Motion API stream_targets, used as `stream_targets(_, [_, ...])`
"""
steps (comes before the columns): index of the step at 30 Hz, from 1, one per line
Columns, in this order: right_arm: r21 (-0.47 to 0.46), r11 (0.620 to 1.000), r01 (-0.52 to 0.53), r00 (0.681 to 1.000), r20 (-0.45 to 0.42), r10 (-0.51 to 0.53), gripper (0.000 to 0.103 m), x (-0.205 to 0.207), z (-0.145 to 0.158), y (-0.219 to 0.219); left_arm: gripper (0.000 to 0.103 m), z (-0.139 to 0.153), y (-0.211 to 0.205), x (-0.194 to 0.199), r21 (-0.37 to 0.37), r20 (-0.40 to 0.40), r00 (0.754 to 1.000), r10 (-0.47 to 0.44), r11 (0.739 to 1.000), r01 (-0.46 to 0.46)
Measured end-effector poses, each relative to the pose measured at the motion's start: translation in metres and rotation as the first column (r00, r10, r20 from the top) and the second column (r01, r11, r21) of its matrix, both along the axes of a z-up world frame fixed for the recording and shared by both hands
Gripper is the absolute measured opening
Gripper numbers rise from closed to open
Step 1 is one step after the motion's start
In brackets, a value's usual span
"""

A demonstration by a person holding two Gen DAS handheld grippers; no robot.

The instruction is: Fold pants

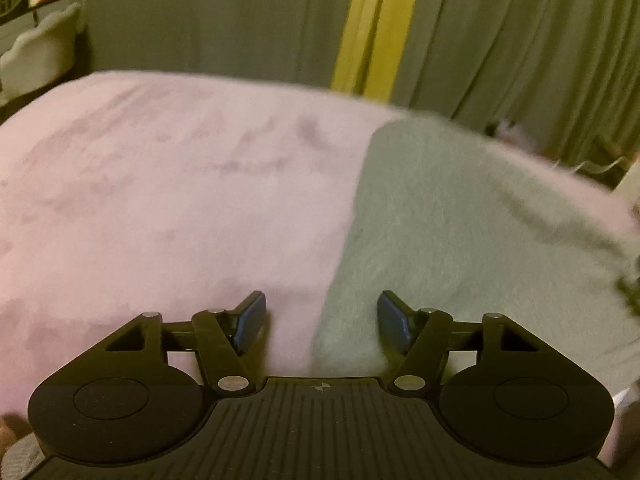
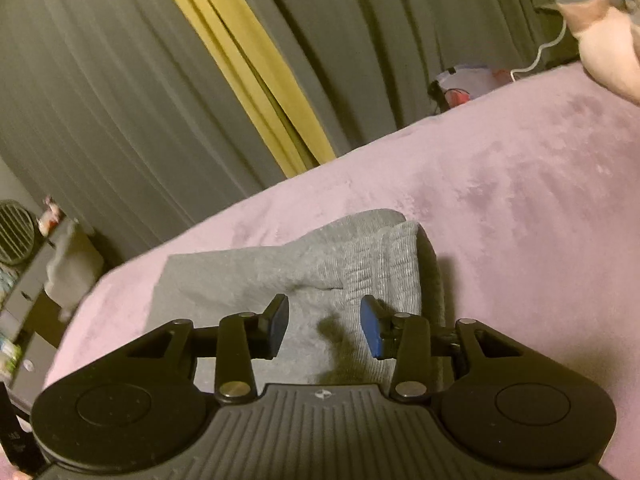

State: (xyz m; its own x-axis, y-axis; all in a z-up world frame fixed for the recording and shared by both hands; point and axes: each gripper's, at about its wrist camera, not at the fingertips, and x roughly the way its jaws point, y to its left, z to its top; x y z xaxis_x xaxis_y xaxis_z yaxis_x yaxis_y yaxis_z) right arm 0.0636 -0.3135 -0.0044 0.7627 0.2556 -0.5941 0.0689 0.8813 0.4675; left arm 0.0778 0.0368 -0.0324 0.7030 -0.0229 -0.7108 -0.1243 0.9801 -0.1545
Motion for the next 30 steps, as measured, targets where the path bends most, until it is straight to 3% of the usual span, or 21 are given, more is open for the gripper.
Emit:
stream_targets(5, [0.035,0.999,-0.034,0.999,-0.008,0.035,0.04,-0.019,0.004,0.011,0.086,0.01,-0.007,-0.012,-0.032,0.129,0.985,-0.114,0.992,0.119])
stream_targets(8, [0.058,0.992,-0.116,0.993,-0.021,0.117,0.04,-0.027,0.002,0.023,0.09,0.005,-0.018,-0.008,-0.057,0.076,0.978,-0.196,0.978,0.2])
stream_targets(10, [0.06,0.987,-0.152,0.986,-0.061,0.156,0.04,-0.026,-0.007,0.031,0.094,-0.006,-0.025,0.001,-0.053,-0.029,0.972,-0.234,0.971,0.233])
stream_targets(12, [-0.004,0.987,-0.161,0.979,-0.127,0.159,0.04,-0.018,-0.012,0.039,0.095,-0.018,-0.035,0.01,0.005,-0.121,0.965,-0.235,0.971,0.237])
stream_targets(14, [-0.045,0.982,-0.181,0.97,-0.17,0.171,0.041,-0.014,-0.015,0.047,0.096,-0.018,-0.038,0.008,0.03,-0.114,0.964,-0.24,0.969,0.245])
stream_targets(16, [-0.068,0.977,-0.2,0.971,-0.147,0.189,0.044,-0.018,-0.01,0.051,0.096,-0.014,-0.038,0.005,0.034,-0.101,0.964,-0.245,0.968,0.249])
stream_targets(19, [0.005,0.974,-0.228,0.964,-0.137,0.226,0.049,-0.02,-0.011,0.049,0.097,-0.013,-0.034,0.001,0.006,-0.107,0.966,-0.236,0.971,0.238])
stream_targets(22, [-0.021,0.972,-0.233,0.959,-0.171,0.226,0.049,-0.014,-0.017,0.049,0.099,-0.014,-0.035,0.0,0.01,-0.114,0.965,-0.235,0.971,0.238])
stream_targets(24, [-0.023,0.973,-0.231,0.964,-0.142,0.225,0.049,-0.01,-0.011,0.049,0.099,-0.015,-0.035,0.0,0.01,-0.113,0.965,-0.235,0.971,0.238])
stream_targets(30, [-0.115,0.987,-0.111,0.992,-0.068,0.104,0.046,0.014,0.013,0.03,0.101,-0.016,-0.033,0.003,0.003,-0.117,0.968,-0.223,0.974,0.225])
